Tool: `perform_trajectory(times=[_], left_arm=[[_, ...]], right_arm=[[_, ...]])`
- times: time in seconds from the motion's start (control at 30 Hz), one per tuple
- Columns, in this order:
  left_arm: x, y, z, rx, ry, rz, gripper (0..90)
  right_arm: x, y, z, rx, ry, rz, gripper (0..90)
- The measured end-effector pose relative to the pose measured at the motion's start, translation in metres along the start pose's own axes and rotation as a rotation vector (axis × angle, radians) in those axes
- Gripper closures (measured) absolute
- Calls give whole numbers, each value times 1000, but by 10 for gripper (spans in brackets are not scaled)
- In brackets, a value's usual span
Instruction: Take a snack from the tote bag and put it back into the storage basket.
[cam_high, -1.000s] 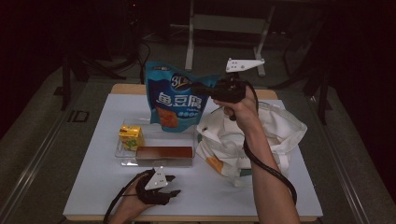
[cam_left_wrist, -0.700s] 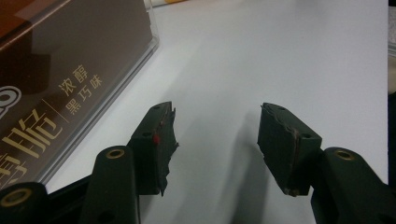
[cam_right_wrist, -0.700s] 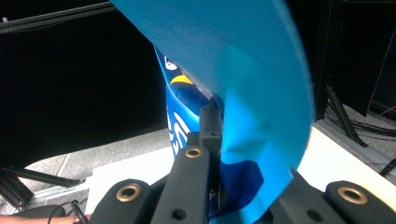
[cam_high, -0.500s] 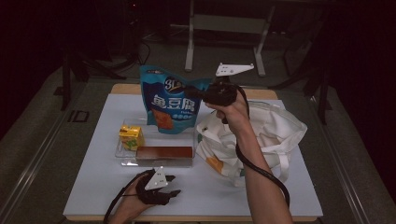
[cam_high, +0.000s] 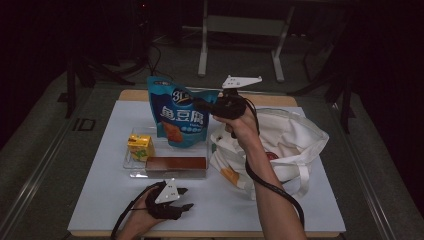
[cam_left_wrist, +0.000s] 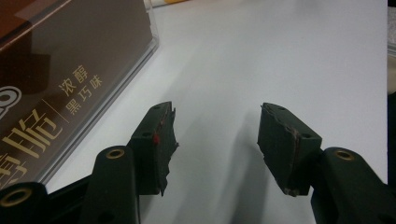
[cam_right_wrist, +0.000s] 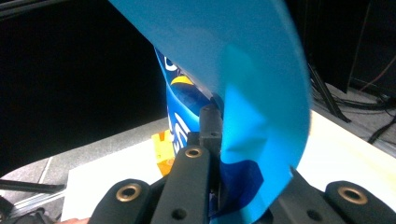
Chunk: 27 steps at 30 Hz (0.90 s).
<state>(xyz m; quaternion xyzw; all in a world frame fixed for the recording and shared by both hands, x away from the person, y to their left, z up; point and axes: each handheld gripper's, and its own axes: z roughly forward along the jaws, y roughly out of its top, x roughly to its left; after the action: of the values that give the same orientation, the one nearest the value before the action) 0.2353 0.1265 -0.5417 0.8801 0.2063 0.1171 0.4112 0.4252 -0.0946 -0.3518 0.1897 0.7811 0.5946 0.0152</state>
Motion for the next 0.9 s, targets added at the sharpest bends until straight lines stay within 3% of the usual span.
perform_trajectory(times=[0.2,0.6,0.9], left_arm=[[0,0,0,0,-1,-2,458],[0,0,0,0,-1,1,458],[0,0,0,-1,0,2,458]], right_arm=[[2,-8,9,4,-18,16,896],[8,-18,26,23,-68,3,895],[9,-30,38,26,-76,19,895]])
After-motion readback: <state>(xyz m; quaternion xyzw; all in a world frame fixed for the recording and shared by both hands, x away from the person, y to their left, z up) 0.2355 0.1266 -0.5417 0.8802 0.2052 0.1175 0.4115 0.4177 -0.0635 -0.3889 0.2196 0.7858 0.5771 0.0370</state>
